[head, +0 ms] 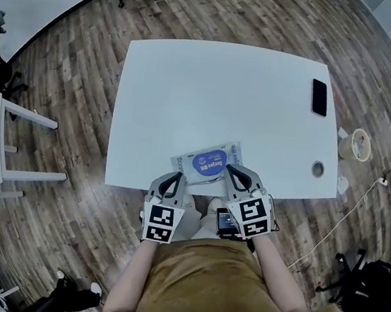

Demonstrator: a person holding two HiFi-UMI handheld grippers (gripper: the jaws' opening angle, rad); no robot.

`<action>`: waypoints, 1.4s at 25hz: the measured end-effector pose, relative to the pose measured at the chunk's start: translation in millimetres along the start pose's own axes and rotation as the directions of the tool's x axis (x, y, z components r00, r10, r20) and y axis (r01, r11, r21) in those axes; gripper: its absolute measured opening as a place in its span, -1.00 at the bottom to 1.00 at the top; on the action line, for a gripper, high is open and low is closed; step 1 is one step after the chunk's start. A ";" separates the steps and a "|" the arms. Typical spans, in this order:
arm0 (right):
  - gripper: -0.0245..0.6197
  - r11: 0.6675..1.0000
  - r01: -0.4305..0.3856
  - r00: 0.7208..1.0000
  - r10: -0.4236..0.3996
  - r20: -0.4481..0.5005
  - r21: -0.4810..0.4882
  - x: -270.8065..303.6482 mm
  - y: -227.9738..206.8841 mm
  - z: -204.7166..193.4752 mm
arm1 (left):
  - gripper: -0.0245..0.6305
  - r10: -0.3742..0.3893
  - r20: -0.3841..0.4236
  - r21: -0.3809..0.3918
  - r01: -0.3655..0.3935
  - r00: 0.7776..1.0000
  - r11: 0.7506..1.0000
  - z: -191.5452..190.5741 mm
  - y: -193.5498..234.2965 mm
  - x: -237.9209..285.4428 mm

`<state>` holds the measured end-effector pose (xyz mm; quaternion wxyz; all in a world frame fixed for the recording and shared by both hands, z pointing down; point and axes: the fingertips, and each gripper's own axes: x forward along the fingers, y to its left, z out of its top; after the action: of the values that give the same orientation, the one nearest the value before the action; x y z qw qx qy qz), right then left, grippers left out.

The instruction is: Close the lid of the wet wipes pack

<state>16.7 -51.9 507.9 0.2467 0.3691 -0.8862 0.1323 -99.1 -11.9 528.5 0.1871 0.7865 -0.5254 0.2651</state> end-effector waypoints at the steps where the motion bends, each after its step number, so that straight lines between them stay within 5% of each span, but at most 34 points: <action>1: -0.90 1.000 0.005 1.000 -0.005 0.008 -0.001 -2.5 -1.0 1.8 | -0.91 0.007 0.010 0.001 -0.007 1.000 1.000 2.8 1.3 -2.4; 10: -0.90 0.998 0.055 0.997 -0.054 0.063 -0.012 -21.8 -13.1 14.7 | -0.91 0.050 0.132 -0.033 -0.046 0.990 0.998 42.5 5.3 -28.6; 20: -0.90 0.990 0.137 0.978 -0.130 0.165 -0.036 -51.0 -25.8 54.2 | -0.91 0.119 0.258 -0.087 -0.100 0.959 0.991 87.9 25.9 -59.1; 35: -0.90 0.969 0.233 0.927 -0.199 0.317 -0.075 -92.1 -33.4 120.5 | -0.91 0.152 0.404 -0.065 -0.137 0.902 0.988 139.5 29.8 -92.3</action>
<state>55.6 -71.0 358.8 0.1393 0.4662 -0.8736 -0.0044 -124.4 -36.0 362.2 0.0670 0.7799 -0.6144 0.0993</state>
